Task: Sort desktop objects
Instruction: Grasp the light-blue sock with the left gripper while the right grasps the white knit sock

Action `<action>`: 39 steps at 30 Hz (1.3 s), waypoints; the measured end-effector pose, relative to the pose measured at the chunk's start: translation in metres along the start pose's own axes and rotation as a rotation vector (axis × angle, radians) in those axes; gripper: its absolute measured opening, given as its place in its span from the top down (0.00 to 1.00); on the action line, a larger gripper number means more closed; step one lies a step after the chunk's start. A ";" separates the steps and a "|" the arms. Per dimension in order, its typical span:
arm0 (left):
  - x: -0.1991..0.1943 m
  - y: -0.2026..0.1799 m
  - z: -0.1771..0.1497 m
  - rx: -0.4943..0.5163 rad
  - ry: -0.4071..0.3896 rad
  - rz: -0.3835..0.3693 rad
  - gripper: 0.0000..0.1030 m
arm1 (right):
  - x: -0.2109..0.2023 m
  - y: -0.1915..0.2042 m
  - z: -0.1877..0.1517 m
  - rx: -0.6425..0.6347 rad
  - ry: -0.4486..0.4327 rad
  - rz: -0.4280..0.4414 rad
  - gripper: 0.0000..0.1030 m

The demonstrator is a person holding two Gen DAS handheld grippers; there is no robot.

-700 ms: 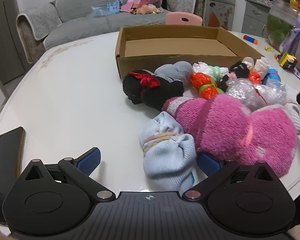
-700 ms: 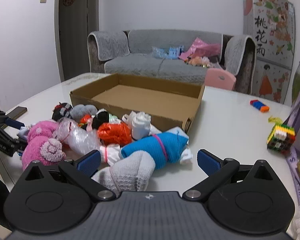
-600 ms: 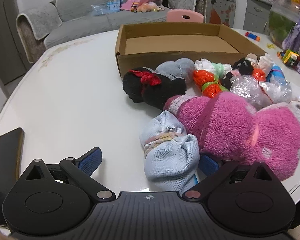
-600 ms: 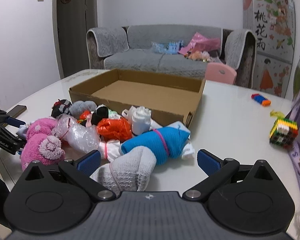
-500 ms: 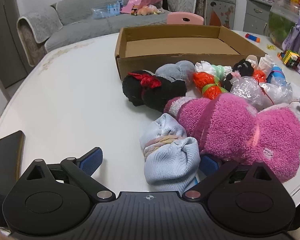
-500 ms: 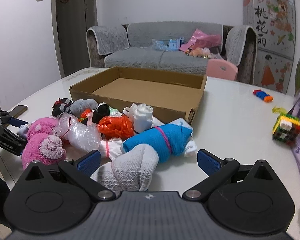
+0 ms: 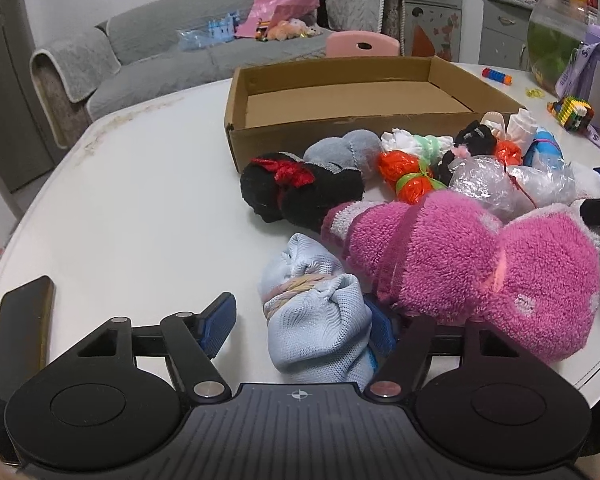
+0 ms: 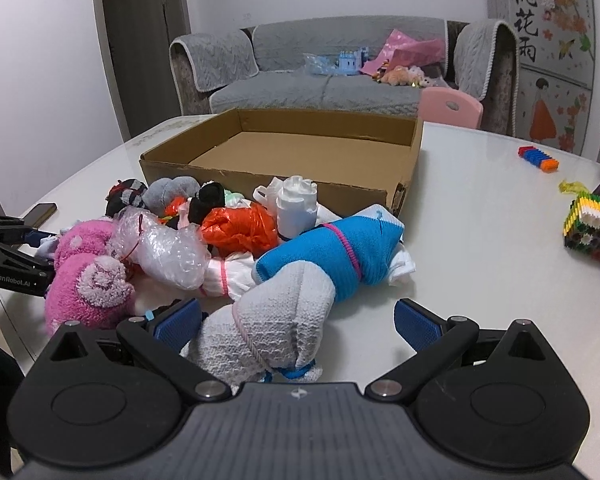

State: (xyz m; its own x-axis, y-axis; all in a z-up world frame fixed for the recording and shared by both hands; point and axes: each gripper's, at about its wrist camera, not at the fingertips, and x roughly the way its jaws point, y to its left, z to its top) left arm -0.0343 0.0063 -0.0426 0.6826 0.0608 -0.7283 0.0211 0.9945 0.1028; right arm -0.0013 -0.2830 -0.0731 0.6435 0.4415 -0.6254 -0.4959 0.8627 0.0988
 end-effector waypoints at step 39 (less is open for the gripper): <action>-0.002 0.018 -0.001 -0.109 0.026 -0.020 0.47 | 0.005 0.005 -0.004 0.062 0.057 0.059 0.43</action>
State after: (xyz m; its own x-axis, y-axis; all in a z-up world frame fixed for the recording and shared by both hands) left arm -0.0359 0.0237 -0.0395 0.6639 0.0413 -0.7466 -0.0461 0.9988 0.0142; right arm -0.0027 -0.2778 -0.0793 0.5792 0.4784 -0.6600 -0.4938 0.8501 0.1828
